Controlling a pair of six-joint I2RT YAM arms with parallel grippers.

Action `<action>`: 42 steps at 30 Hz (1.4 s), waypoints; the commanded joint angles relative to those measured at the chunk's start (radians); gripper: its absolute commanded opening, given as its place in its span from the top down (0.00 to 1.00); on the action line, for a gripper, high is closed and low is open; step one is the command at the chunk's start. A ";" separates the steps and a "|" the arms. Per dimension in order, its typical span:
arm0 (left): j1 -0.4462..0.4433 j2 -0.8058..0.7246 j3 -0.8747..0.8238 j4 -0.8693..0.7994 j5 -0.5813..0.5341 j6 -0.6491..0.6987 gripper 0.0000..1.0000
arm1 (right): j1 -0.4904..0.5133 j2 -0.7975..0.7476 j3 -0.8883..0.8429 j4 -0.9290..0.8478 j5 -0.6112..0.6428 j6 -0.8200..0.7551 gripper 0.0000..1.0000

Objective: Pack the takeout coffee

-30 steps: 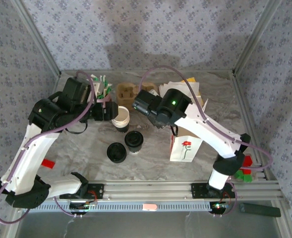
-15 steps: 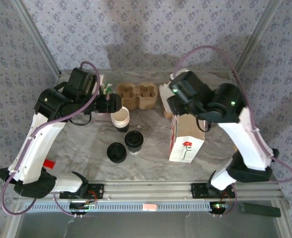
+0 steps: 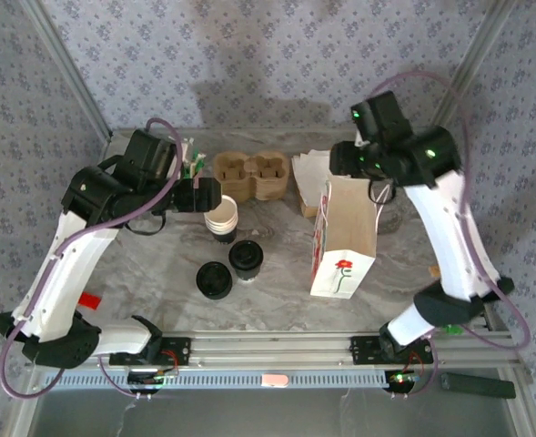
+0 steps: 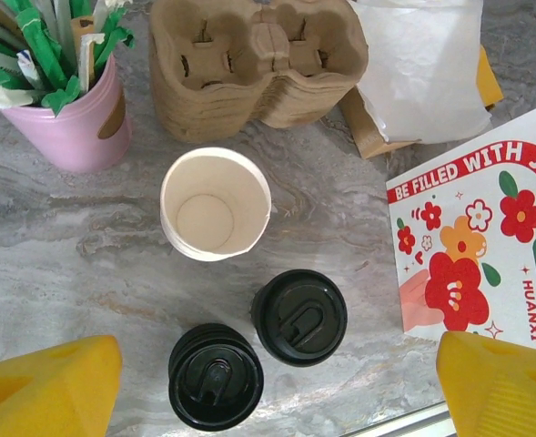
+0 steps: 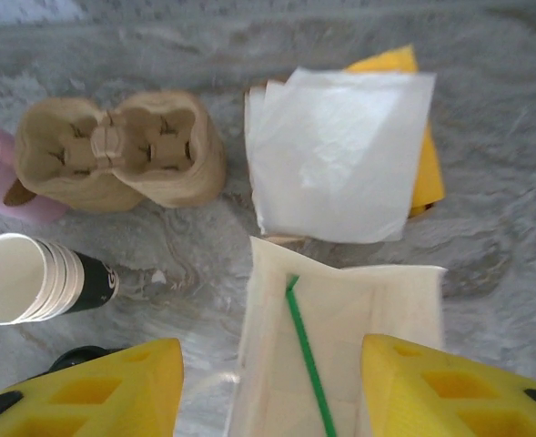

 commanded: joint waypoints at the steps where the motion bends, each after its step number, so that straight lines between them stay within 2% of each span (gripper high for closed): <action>1: 0.007 -0.032 -0.014 0.018 -0.027 -0.023 0.10 | -0.021 0.061 0.025 -0.043 -0.089 0.061 0.45; 9: 0.006 -0.046 -0.041 0.040 -0.046 -0.031 0.09 | -0.031 0.137 -0.038 -0.058 -0.100 0.065 0.51; 15: 0.008 -0.046 -0.065 0.069 -0.061 -0.028 0.07 | -0.031 0.166 -0.072 -0.043 -0.107 0.065 0.60; 21: 0.010 -0.036 -0.100 0.114 -0.056 -0.041 0.07 | -0.015 0.193 -0.068 -0.044 -0.110 0.038 0.63; 31: 0.008 -0.017 -0.129 0.147 -0.026 -0.061 0.07 | 0.009 0.166 -0.098 -0.075 -0.117 0.001 0.55; 35: 0.007 -0.006 -0.118 0.153 -0.024 -0.060 0.06 | -0.033 0.117 -0.144 -0.022 -0.170 0.033 0.47; 42: 0.009 -0.011 -0.120 0.160 -0.027 -0.058 0.06 | -0.097 0.093 -0.204 0.033 -0.247 0.051 0.42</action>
